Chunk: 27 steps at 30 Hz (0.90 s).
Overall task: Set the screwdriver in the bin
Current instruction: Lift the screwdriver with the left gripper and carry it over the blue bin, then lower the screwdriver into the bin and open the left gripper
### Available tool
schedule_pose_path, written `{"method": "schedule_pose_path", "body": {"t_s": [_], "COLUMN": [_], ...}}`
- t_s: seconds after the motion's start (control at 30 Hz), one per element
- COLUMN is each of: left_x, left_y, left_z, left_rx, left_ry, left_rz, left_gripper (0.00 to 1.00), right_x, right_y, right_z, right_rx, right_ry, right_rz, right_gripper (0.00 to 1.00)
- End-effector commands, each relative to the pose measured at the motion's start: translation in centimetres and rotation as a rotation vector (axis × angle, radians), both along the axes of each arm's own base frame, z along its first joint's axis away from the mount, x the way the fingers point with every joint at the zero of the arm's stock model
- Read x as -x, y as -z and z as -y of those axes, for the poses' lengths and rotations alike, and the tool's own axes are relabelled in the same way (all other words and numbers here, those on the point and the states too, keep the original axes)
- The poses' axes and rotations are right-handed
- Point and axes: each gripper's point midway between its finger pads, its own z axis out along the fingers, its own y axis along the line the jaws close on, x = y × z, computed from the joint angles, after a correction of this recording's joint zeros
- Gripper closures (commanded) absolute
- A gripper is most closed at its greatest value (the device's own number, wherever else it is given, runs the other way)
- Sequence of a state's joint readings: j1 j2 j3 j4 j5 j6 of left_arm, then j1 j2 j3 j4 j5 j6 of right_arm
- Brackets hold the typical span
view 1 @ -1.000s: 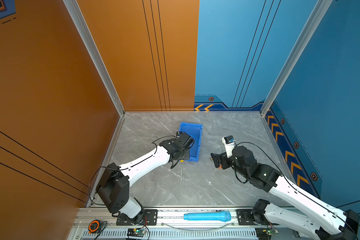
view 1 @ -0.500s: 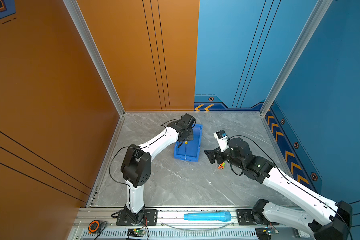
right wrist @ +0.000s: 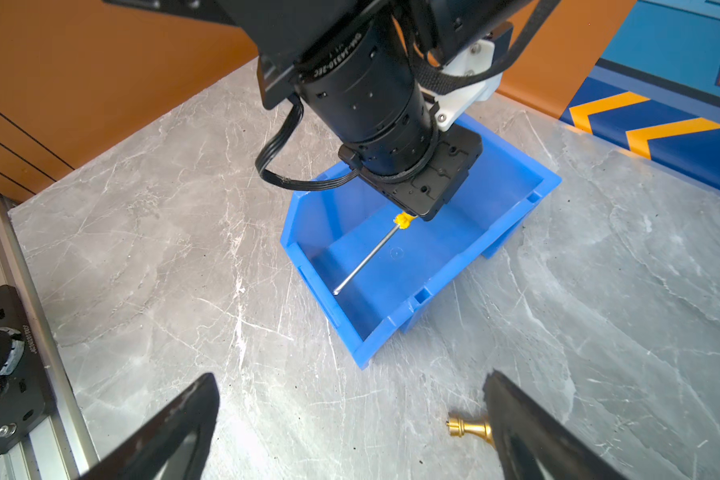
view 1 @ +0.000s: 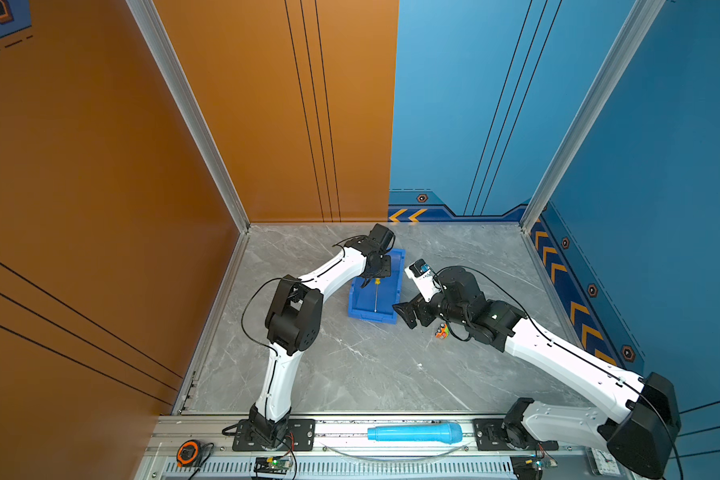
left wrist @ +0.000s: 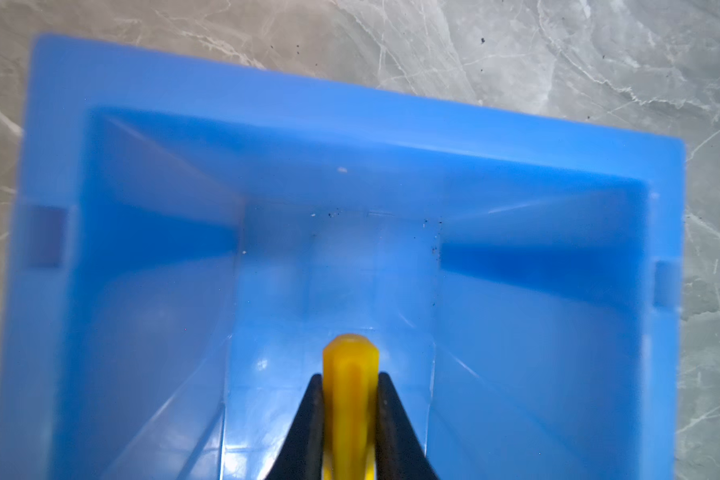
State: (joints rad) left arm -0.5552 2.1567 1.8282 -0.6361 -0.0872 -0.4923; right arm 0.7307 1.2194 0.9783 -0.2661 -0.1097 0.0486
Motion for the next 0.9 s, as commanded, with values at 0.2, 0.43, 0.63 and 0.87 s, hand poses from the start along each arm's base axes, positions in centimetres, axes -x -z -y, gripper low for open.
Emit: {"method": "schedule_pose_path", "body": {"t_s": [0.2,0.43,0.63,0.87], "left_x": [-1.1,-1.2,-1.2,-1.1], "left_y": [2.2,3.8,4.7,5.6], "left_z": [0.0,0.0,0.2,0.4], "left_rx": [0.0,-0.018,-0.037,-0.06], "left_ry": [0.021,0.019,0.017,0.016], "left_rz": [-0.02,-0.034,-0.031,-0.033], "left_gripper": [1.0,1.0,1.0,0.99], "right_x": [-1.0,-1.1,-1.0,-0.8], "right_y": [-1.2,-1.1,-1.2,-1.5], "right_z": [-0.4,0.3,0.6,1.1], "right_rx": [-0.052,-0.05,-0.049,-0.053], "right_ry": [0.034,0.066,0.08,0.095], "right_rz": [0.01,0.011,0.012,0.018], "right_gripper": [0.0,0.0,0.0,0.0]}}
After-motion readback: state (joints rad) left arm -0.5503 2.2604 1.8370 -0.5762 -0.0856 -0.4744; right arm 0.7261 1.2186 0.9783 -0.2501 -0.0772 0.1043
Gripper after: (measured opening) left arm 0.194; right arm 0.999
